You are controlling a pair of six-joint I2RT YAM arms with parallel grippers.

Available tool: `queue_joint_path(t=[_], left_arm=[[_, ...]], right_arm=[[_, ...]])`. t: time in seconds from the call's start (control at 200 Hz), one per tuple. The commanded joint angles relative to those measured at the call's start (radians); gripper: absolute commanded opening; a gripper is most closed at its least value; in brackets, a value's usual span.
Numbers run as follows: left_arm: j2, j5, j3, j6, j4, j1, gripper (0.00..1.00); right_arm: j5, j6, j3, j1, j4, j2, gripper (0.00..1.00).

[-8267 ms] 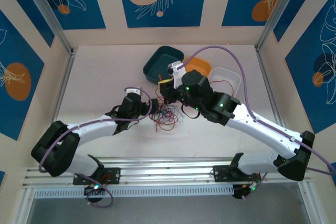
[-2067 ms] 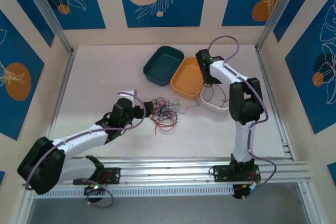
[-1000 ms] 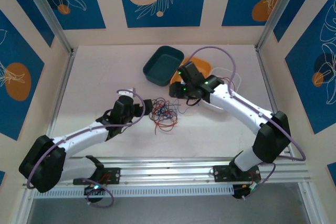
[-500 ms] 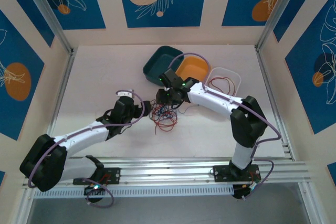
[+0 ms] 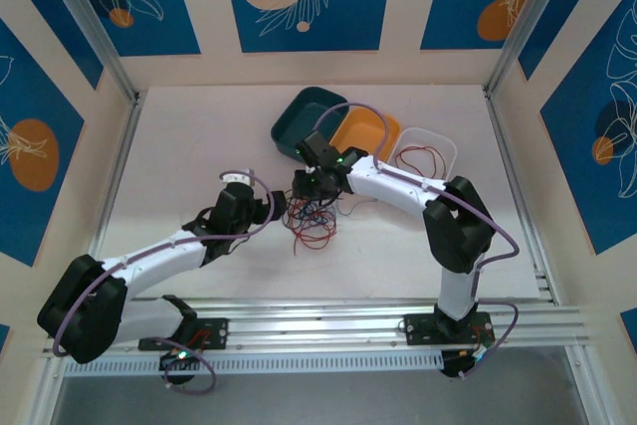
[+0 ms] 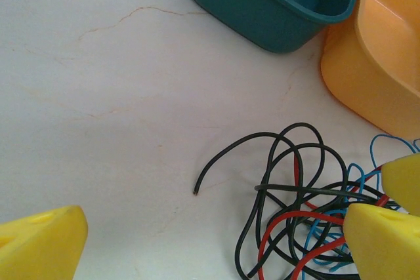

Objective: Untangle the cables

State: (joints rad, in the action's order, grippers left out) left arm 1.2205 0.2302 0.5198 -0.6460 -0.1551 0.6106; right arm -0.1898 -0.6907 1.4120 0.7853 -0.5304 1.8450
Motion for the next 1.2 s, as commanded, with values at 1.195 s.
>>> queue_joint_path(t=[1.195], left_arm=[[-0.031,-0.002,-0.037,-0.034,-0.034,-0.036,1.0]], right_arm=[[0.008,0.14,0.005,0.104,0.137,-0.359,0.0]])
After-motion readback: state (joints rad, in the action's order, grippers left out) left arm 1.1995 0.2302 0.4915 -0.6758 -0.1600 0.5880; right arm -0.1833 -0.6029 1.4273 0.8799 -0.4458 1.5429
